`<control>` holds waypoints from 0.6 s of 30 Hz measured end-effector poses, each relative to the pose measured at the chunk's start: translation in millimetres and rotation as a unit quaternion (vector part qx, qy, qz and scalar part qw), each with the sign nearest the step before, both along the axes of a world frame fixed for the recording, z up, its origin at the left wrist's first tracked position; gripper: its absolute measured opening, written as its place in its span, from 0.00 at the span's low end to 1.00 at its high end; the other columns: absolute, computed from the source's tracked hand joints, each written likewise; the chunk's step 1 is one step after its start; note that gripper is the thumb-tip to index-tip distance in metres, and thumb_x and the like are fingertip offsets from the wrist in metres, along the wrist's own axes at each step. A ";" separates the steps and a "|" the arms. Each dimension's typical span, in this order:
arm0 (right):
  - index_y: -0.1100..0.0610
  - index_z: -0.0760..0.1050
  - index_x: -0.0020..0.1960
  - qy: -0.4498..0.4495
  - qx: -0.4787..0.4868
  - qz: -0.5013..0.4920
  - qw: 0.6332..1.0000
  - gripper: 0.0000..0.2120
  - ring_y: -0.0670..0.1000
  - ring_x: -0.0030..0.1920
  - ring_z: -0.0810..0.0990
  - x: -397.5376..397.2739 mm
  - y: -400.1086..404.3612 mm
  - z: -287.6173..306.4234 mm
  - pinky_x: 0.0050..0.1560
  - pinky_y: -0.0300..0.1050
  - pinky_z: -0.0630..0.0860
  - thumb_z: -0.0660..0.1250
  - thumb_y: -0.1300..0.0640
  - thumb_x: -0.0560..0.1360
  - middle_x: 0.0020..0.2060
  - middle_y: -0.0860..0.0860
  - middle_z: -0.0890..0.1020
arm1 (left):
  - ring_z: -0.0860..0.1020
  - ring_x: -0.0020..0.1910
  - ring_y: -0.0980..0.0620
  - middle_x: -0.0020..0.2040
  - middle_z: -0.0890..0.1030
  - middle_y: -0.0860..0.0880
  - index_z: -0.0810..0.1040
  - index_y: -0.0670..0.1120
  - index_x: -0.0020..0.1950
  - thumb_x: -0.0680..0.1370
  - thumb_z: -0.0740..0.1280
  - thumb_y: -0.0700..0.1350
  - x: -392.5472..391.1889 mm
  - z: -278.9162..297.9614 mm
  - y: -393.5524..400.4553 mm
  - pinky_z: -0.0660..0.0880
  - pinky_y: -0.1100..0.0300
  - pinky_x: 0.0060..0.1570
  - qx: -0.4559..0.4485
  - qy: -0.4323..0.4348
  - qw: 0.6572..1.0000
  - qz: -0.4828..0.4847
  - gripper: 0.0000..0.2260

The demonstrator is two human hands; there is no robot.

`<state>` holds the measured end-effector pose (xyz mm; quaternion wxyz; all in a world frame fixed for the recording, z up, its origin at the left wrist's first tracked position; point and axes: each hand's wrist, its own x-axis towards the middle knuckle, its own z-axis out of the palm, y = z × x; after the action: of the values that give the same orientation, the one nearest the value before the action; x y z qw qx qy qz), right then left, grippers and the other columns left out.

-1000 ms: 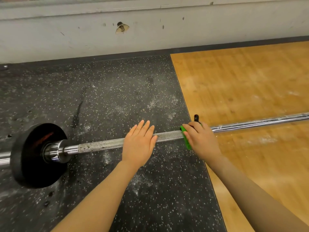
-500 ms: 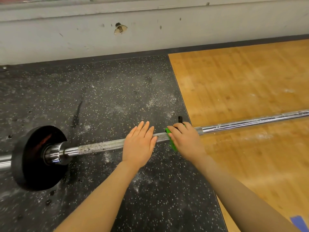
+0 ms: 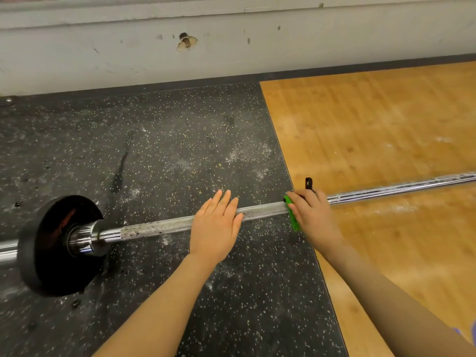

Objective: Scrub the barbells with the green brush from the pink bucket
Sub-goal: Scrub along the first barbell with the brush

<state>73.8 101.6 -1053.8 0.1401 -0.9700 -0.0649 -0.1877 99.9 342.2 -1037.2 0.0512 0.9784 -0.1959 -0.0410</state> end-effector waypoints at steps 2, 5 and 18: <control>0.63 0.79 0.58 -0.008 -0.005 0.031 0.999 0.26 0.56 0.52 0.71 -5.4 16.7 2.4 0.53 0.51 0.74 0.47 0.48 0.84 0.51 0.56 0.81 | 0.67 0.72 0.48 0.70 0.72 0.48 0.74 0.46 0.69 0.82 0.39 0.57 -7.2 0.5 1.2 0.62 0.53 0.69 -0.002 0.009 1.000 0.000 0.30; 0.62 0.79 0.58 -0.010 -0.022 0.065 0.998 0.21 0.54 0.54 0.69 -12.7 39.9 2.7 0.58 0.46 0.67 0.54 0.51 0.80 0.50 0.55 0.81 | 0.65 0.73 0.50 0.71 0.70 0.48 0.71 0.46 0.71 0.80 0.32 0.60 -18.1 4.3 3.5 0.59 0.56 0.70 -0.023 0.017 1.000 -0.011 0.36; 0.59 0.80 0.56 0.004 -0.050 0.106 0.993 0.18 0.55 0.43 0.76 -22.1 67.9 5.6 0.47 0.48 0.75 0.55 0.52 0.80 0.46 0.53 0.82 | 0.66 0.72 0.50 0.71 0.70 0.47 0.71 0.47 0.71 0.81 0.33 0.59 -37.2 5.5 19.9 0.55 0.56 0.72 0.011 0.040 0.999 0.032 0.34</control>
<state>51.6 169.5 -1048.2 0.1107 -0.9641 -0.1763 -0.1649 62.6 362.1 -1031.7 0.0493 0.9822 -0.1621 -0.0809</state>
